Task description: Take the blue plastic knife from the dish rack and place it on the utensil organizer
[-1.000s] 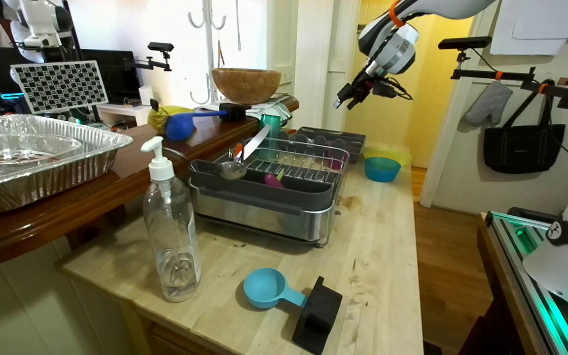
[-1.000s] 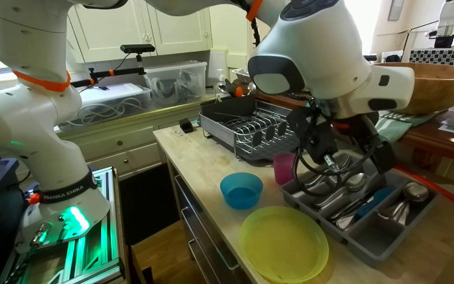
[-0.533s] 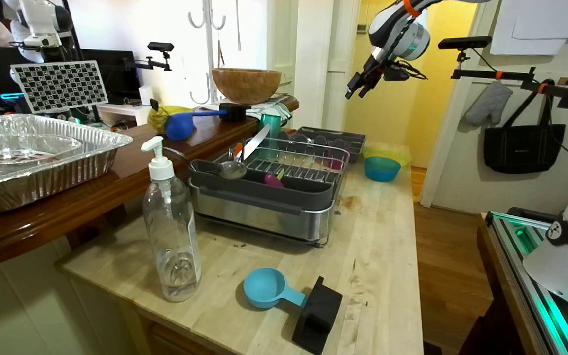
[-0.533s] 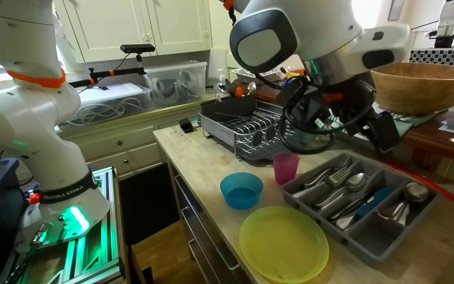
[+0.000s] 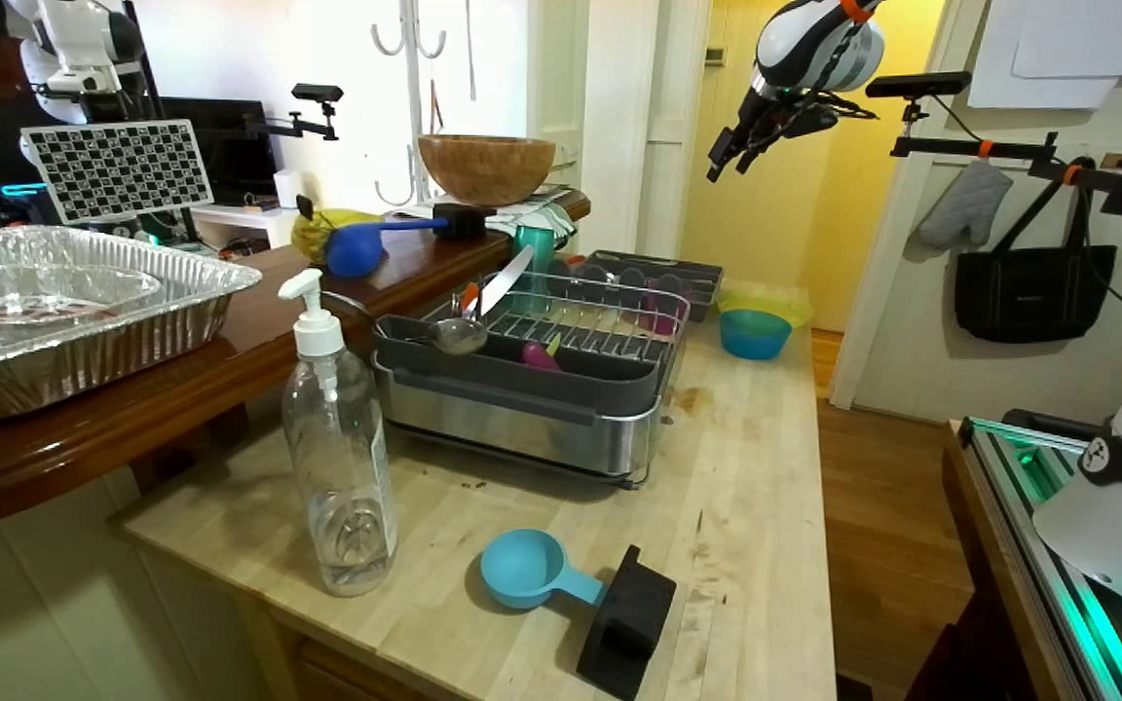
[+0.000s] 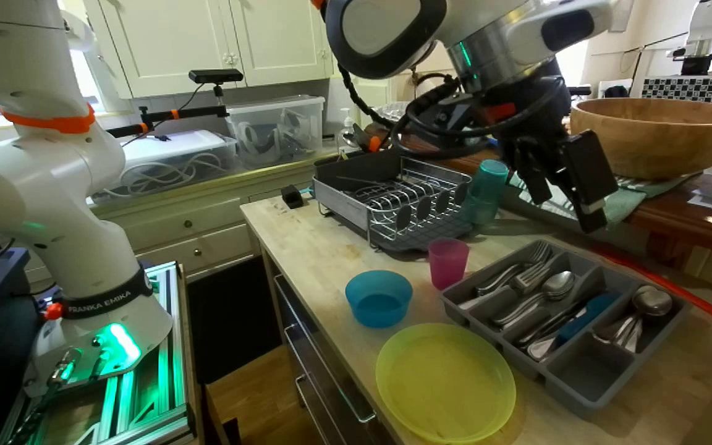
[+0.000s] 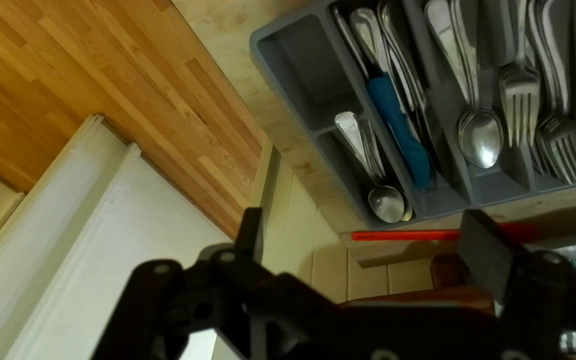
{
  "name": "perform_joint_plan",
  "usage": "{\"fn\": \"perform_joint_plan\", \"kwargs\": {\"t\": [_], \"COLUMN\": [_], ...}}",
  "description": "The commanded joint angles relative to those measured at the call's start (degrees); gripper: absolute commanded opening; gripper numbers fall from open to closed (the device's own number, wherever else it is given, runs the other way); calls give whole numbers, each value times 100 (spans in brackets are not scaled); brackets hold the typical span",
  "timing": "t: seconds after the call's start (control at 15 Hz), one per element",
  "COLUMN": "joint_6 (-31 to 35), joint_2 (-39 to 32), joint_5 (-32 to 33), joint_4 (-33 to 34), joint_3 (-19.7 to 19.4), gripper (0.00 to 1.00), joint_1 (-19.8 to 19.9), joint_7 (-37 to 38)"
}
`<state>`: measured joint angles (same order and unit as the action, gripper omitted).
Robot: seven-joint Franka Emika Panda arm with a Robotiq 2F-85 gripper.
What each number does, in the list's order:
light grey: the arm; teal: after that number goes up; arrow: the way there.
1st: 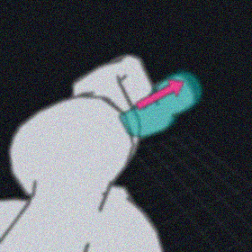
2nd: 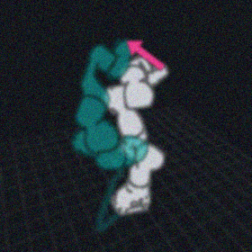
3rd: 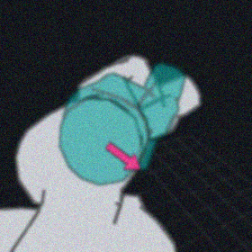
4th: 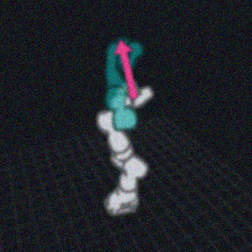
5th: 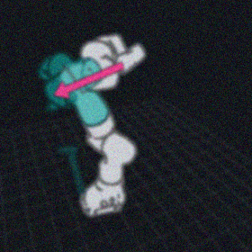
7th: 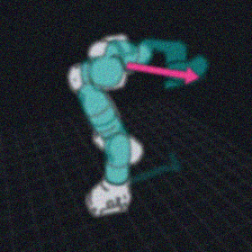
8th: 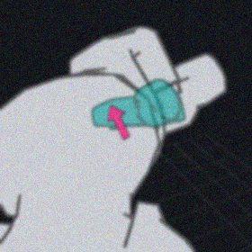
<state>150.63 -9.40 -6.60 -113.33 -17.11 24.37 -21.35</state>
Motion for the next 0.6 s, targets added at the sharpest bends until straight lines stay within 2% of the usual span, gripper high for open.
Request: {"fn": "perform_joint_plan", "kwargs": {"t": [0.0, 0.27, 0.33, 0.53], "joint_6": [-600, -1376, -1126, -1300], "joint_2": [507, 830, 532, 688], "joint_5": [509, 695, 511, 528], "joint_4": [-320, -374, -122, -187], "joint_3": [-124, -125, -133, -141], "gripper": [100, 100, 100, 100], "joint_1": [-138, -206, -160, -205], "joint_7": [467, 712, 479, 544]}}
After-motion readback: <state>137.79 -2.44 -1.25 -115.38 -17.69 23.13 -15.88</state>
